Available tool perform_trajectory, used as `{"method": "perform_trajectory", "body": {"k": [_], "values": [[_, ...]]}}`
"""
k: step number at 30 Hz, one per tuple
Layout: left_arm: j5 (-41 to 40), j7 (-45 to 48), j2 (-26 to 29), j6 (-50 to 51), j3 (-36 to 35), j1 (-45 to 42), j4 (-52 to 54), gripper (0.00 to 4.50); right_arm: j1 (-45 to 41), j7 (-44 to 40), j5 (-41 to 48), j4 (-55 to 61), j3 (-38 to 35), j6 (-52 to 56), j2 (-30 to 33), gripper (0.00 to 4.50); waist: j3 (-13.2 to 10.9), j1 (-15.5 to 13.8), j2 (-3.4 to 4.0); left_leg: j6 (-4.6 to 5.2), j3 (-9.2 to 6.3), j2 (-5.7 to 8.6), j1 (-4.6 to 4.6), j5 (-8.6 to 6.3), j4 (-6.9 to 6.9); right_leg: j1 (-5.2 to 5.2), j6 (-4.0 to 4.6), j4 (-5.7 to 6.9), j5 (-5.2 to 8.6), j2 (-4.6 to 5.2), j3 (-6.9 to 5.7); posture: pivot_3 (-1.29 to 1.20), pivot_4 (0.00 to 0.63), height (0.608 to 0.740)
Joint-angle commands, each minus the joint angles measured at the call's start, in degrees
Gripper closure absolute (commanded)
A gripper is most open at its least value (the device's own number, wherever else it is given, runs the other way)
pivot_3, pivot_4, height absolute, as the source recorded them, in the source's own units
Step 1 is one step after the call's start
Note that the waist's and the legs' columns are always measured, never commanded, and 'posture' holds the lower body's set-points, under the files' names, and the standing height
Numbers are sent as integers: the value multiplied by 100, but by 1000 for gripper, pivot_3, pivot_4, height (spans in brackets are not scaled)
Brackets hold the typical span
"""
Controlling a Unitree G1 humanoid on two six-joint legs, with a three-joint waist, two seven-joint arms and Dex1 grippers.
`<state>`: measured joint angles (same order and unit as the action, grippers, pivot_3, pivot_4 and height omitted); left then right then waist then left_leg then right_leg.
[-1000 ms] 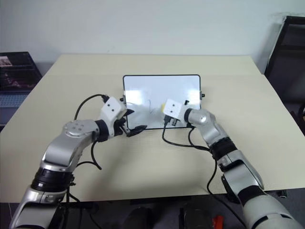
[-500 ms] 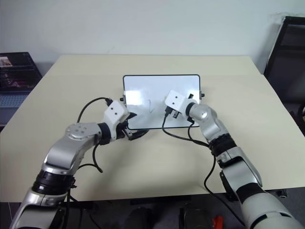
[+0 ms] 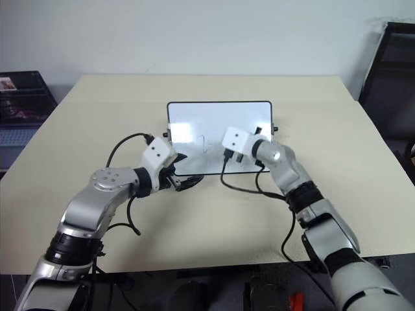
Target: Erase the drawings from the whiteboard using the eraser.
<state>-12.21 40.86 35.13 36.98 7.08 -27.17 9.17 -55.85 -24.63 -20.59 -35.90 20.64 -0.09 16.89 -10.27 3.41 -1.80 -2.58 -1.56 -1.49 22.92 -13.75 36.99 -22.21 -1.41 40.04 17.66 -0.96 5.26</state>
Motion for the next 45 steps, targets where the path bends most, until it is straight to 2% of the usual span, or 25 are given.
{"method": "perform_trajectory", "body": {"k": [1, 5, 10, 13, 25, 32, 35, 42, 45], "values": [[0, 12, 3, -51, -41, 28, 261, 0, -86, 197, 31, -50, -183, -172, -1, 3377, 0, -1, 0, 0, -1, -1, 1, 0, -2, 0, 0, -3, 0, 0, -1, 0, 150, 740], [6, 3, -9, -78, -50, 67, 253, 0, -2, -18, 47, -58, -126, -199, -28, 3377, 0, 10, 0, 0, 7, -3, 4, -1, -5, -5, 1, -8, 1, 0, 3, 0, 150, 740], [11, 5, -9, -103, -50, 100, 242, 0, 295, -989, 25, 229, 208, -42, 83, 3377, 0, 10, 0, 1, 6, -2, 2, -1, -3, -2, 1, -7, 1, 0, 3, 0, 150, 740], [17, 8, -3, -109, -51, 109, 238, 0, 427, -1256, -71, 361, 323, 61, 169, 3377, 0, 9, 0, 1, 5, -2, 1, -1, -1, 0, 1, -5, 1, -1, 3, 0, 150, 740], [32, 36, 21, -168, -44, 211, 267, 0, 386, -949, -50, 432, 17, 214, 280, 3377, 0, -2, 0, 1, 1, -1, -2, 0, 3, 3, 0, -1, 0, 0, 2, 0, 150, 740], [43, 4, -15, -178, -20, 239, 284, 0, 802, -1148, 73, 963, -132, 491, 568, 3377, 0, -46, 0, 1, -6, 3, 0, 0, 3, 8, 0, -4, 0, 1, -4, 0, 150, 740], [39, -20, -19, -179, -31, 308, 323, 0, 1168, -1259, 459, 1621, -427, 827, 548, 3377, 1, -49, -1, 1, -6, 3, 0, 0, 3, 8, 0, -4, 0, 2, -3, 0, 150, 740], [31, -204, -209, -201, -102, 393, 375, 0, 1511, -1180, 2103, 3772, -1446, 2885, -461, 3378, -2, 25, 3, 0, 0, -7, 6, 0, -3, -5, 1, -2, 1, -2, 0, 0, 150, 740], [18, -357, -304, -229, -225, 434, 399, 0, 1636, -1115, 2455, 4345, -1618, 3374, -586, 3378, -2, -13, 3, 0, -8, -4, 8, -1, -4, -3, 1, -5, 1, -2, -6, 0, 150, 740]]}}
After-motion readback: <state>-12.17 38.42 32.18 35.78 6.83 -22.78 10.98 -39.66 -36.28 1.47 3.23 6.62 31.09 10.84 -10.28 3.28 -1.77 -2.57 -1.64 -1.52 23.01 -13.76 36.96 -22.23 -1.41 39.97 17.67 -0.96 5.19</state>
